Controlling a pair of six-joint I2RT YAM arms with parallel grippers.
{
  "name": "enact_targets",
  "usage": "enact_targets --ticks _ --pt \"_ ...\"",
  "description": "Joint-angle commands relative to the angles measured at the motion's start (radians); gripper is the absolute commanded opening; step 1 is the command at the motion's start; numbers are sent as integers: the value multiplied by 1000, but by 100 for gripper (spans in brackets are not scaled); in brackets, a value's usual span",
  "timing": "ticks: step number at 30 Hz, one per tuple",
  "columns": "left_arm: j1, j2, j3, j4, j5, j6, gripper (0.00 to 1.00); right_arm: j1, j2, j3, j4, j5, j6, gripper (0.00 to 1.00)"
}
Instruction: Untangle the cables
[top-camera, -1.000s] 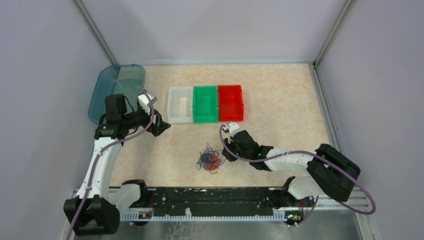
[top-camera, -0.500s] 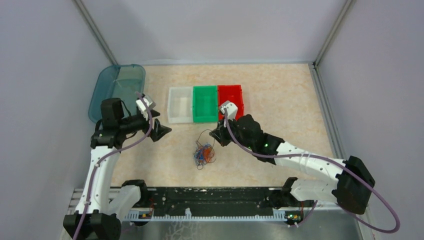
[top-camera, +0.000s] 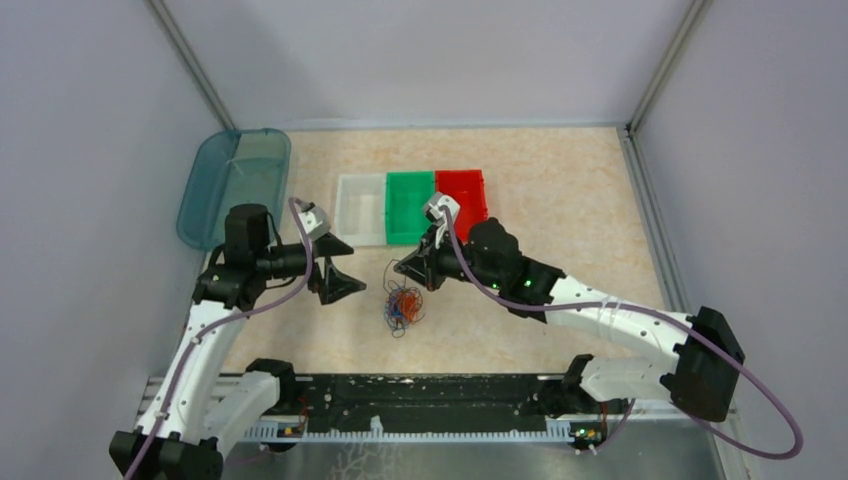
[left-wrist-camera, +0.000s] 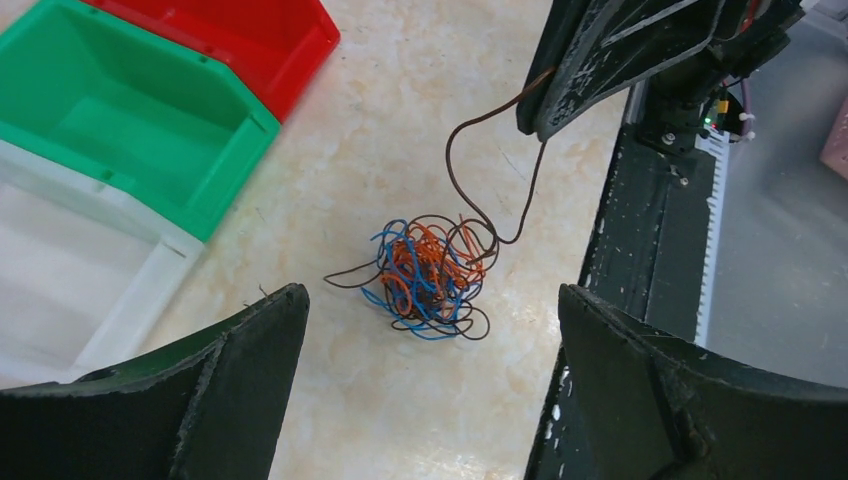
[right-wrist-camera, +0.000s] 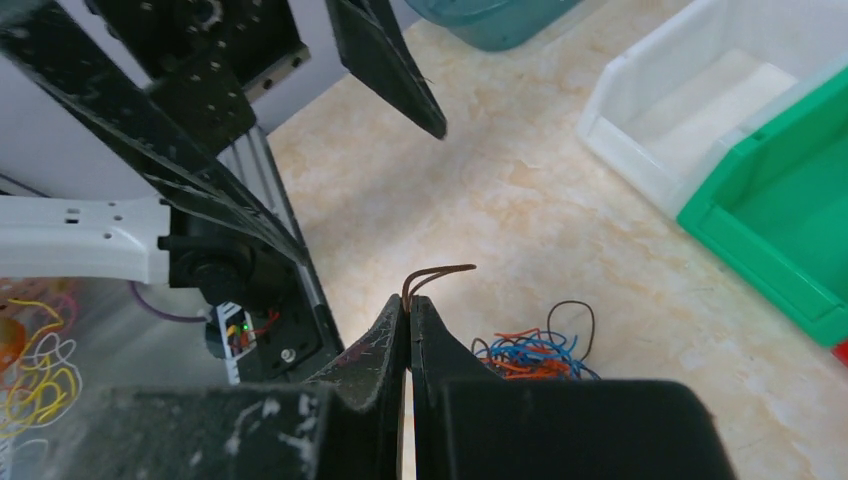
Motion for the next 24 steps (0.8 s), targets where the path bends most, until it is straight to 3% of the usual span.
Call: enact_targets --ticks 1,7,17,20,24 --pt "-29 16 -41 88 29 -79 100 19 6 72 100 -83 52 0" --pt "-90 93 -22 97 8 -73 97 24 15 109 131 -130 72 0" --pt "-171 174 18 229 -2 -266 86 42 38 141 188 -184 114 0" --pt "-173 177 53 225 21 -292 76 42 40 156 198 -200 131 0" --pt "-174 186 101 192 37 -312 53 42 37 157 243 -219 159 0"
